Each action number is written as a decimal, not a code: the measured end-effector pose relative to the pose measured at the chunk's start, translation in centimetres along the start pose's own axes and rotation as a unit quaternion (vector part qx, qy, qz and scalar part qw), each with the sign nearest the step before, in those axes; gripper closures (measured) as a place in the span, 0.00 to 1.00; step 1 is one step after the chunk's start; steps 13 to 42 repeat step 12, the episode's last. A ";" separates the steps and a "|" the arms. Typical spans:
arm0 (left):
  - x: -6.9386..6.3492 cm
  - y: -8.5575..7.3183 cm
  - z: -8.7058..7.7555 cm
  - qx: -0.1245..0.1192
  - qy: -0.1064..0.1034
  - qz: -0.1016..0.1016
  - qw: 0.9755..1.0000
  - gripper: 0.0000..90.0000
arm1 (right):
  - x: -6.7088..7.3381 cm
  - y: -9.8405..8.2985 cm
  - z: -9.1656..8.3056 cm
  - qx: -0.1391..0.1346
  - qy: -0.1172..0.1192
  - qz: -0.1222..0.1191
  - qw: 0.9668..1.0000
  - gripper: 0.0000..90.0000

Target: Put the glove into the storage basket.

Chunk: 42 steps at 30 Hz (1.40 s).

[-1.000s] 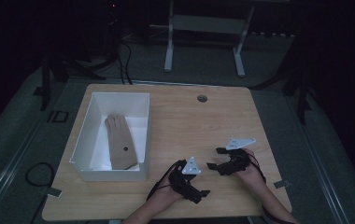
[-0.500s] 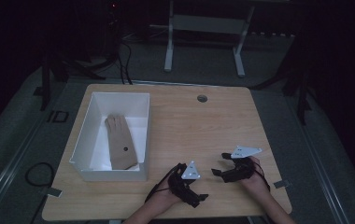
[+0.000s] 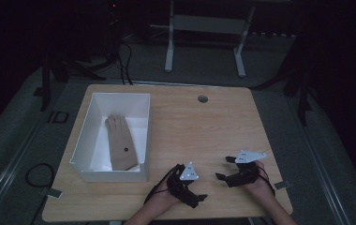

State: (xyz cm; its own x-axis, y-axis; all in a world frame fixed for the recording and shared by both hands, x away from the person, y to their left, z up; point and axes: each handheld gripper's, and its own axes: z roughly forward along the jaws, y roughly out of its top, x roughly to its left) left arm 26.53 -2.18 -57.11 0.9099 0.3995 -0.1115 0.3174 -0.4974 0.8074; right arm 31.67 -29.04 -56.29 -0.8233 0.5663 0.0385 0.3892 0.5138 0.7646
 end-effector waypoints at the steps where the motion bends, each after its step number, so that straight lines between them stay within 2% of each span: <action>1: 0.0 0.0 0.0 -0.001 0.001 0.001 1.000 0.03 | 0.0 -0.1 -0.1 0.000 0.000 -0.002 1.000 0.14; 10: 0.0 -0.2 -0.1 -0.008 0.000 -0.001 1.000 0.03 | 0.1 -0.2 -0.2 0.000 -0.012 -0.009 1.000 0.14; 42: 0.0 -0.2 -0.1 -0.008 -0.001 -0.001 1.000 0.03 | 0.0 -0.3 -0.2 -0.001 -0.010 -0.009 1.000 0.14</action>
